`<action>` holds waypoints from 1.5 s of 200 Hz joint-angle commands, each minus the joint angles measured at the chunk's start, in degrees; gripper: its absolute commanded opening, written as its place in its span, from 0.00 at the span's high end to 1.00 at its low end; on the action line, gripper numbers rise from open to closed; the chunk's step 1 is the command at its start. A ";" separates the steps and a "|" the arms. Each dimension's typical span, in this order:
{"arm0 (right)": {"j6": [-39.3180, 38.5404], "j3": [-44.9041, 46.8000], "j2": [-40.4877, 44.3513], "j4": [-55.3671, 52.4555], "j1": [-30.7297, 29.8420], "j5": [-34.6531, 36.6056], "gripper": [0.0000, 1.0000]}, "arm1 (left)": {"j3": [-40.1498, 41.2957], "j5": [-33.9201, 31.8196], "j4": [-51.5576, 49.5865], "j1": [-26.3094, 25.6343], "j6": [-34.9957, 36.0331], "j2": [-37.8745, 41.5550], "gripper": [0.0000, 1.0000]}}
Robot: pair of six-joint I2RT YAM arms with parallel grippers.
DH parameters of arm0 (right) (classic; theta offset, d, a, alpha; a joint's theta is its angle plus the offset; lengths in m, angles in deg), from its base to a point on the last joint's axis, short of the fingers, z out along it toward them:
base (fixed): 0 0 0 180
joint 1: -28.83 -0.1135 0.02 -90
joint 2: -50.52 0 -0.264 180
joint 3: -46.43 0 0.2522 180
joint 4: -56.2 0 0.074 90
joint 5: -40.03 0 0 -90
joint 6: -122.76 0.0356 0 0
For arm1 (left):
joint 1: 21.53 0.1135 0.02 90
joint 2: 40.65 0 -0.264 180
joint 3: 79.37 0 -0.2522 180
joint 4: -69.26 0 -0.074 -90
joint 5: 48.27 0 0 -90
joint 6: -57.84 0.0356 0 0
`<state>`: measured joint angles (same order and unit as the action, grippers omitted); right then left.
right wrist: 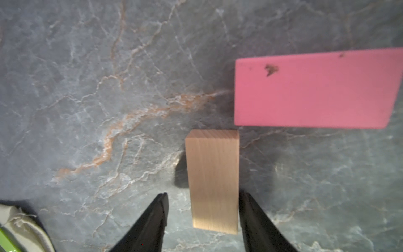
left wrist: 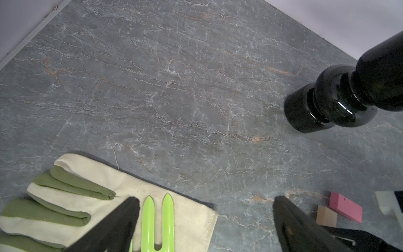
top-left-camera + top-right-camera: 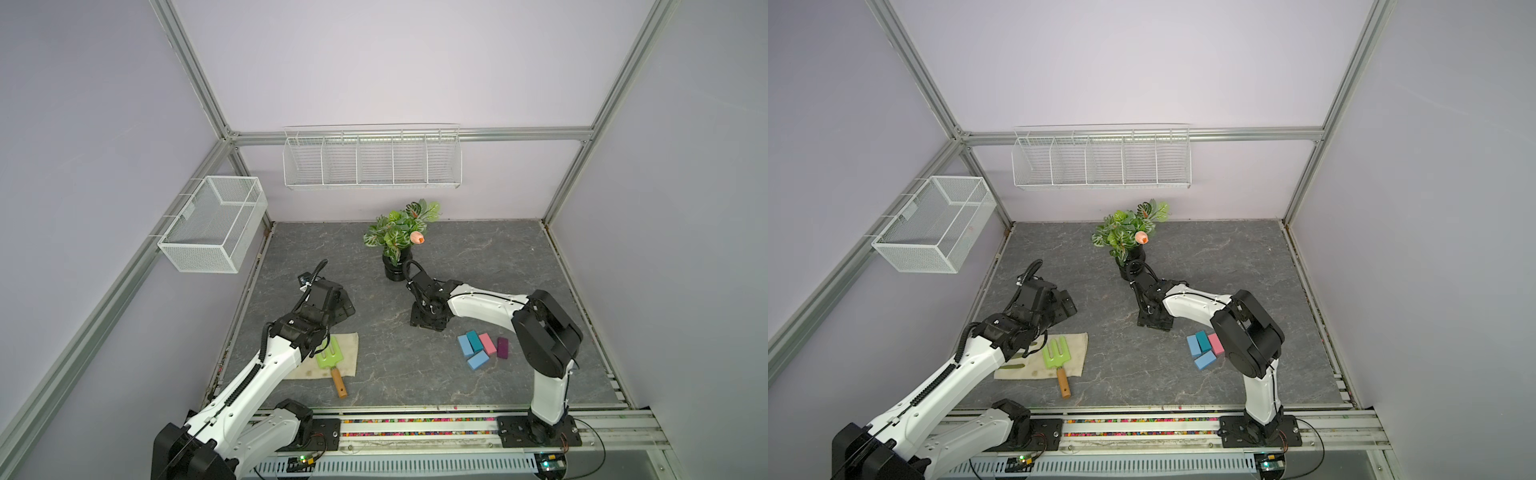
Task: Assemble the number 8 with building blocks
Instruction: Assemble the building block at the center of the board, then pick up the building block from the center of the board.
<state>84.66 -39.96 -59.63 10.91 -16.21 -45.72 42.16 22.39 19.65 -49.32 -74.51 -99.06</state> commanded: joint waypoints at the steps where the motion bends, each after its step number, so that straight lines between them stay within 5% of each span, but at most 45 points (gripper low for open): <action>1: 0.23 1.85 0.52 -0.38 0.45 1.35 0.41 | 0.41 -1.27 0.08 -0.25 0.21 0.42 0.01; 74: 0.99 6.91 9.24 -3.42 0.15 6.59 0.40 | 0.33 -1.43 -0.19 -0.30 0.42 1.02 0.00; 137: -10.02 7.96 25.27 -14.62 0.68 18.42 0.40 | -0.72 -1.67 -0.70 -0.25 0.96 1.65 0.00; 198: -22.20 10.92 23.44 -4.90 2.10 8.17 0.23 | -0.82 -1.12 -0.45 -0.25 0.43 1.52 0.00; 300: -30.29 6.77 9.78 2.18 2.12 -1.70 0.28 | -0.82 -1.35 -0.71 -0.25 0.34 1.14 0.00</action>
<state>56.75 -31.28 -48.68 10.82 -14.22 -44.27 42.14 22.02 19.60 -49.32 -73.70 -98.14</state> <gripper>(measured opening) 0.720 0.995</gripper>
